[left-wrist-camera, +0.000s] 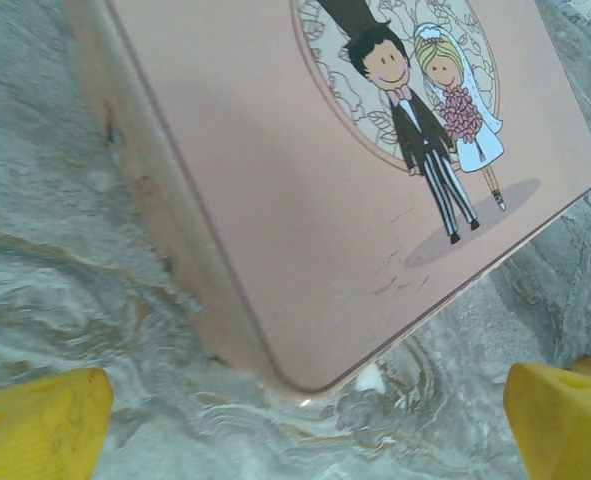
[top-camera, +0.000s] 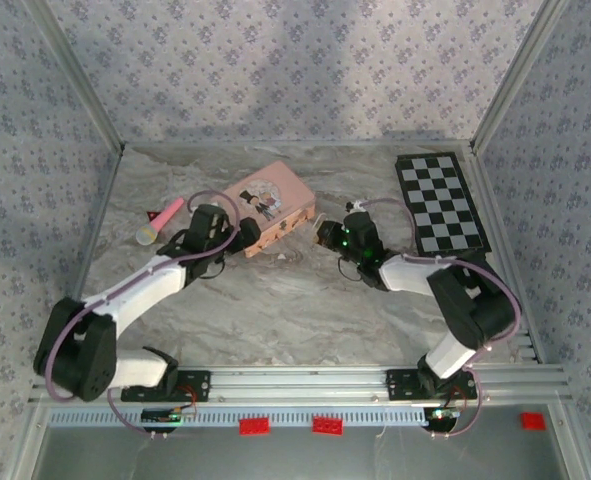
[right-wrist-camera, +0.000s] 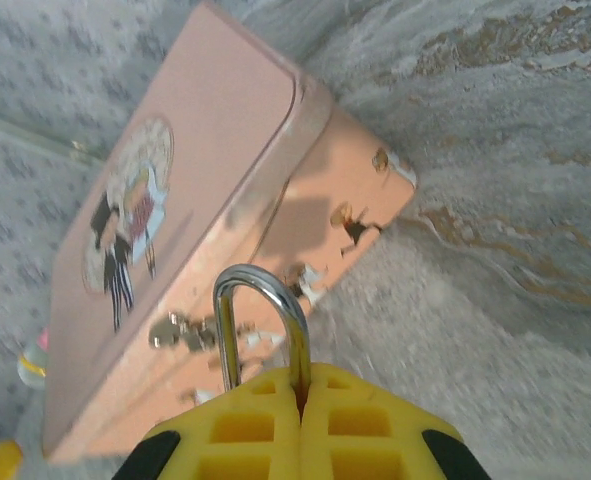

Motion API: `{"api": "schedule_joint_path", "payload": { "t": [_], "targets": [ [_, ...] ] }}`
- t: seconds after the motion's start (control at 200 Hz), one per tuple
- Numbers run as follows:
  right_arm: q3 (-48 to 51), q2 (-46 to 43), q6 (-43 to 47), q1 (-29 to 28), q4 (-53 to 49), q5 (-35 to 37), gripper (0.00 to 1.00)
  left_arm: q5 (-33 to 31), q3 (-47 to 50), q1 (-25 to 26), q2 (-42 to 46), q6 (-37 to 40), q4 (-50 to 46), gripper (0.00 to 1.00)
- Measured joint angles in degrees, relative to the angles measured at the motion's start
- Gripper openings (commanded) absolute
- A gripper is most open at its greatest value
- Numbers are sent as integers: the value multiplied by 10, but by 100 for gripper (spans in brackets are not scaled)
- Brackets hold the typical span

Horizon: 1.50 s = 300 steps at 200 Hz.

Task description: Unlock a padlock with a key

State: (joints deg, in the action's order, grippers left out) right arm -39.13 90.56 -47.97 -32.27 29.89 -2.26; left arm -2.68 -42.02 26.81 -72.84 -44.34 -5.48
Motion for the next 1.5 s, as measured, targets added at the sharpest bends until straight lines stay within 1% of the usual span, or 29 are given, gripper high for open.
{"api": "schedule_joint_path", "payload": {
  "t": [0.205, 0.34, 0.455, 0.6, 0.775, 0.945, 1.119, 1.499],
  "targets": [
    [0, -112, 100, 1, -171, -14, 0, -23, 68, -19, 85, 43, -20, 100],
    [0, -173, 143, 6, -268, -16, 0, -44, 98, -24, 143, 58, -36, 100],
    [0, -219, 171, 10, -356, -3, 0, -65, 113, -25, 188, 64, -48, 100],
    [0, -238, 194, 16, -449, 16, 0, -89, 133, -27, 232, 68, -60, 100],
    [0, -238, 196, 31, -529, 46, 0, -107, 144, -32, 244, 68, -76, 100],
    [15, -233, 184, 45, -545, 55, 0, -111, 144, -35, 244, 68, -80, 100],
    [17, -194, 177, 57, -538, 52, 0, -111, 144, -36, 236, 68, -81, 100],
    [14, -88, 176, 59, -475, -2, 0, -111, 144, -44, 236, 68, -80, 100]
  ]
}}
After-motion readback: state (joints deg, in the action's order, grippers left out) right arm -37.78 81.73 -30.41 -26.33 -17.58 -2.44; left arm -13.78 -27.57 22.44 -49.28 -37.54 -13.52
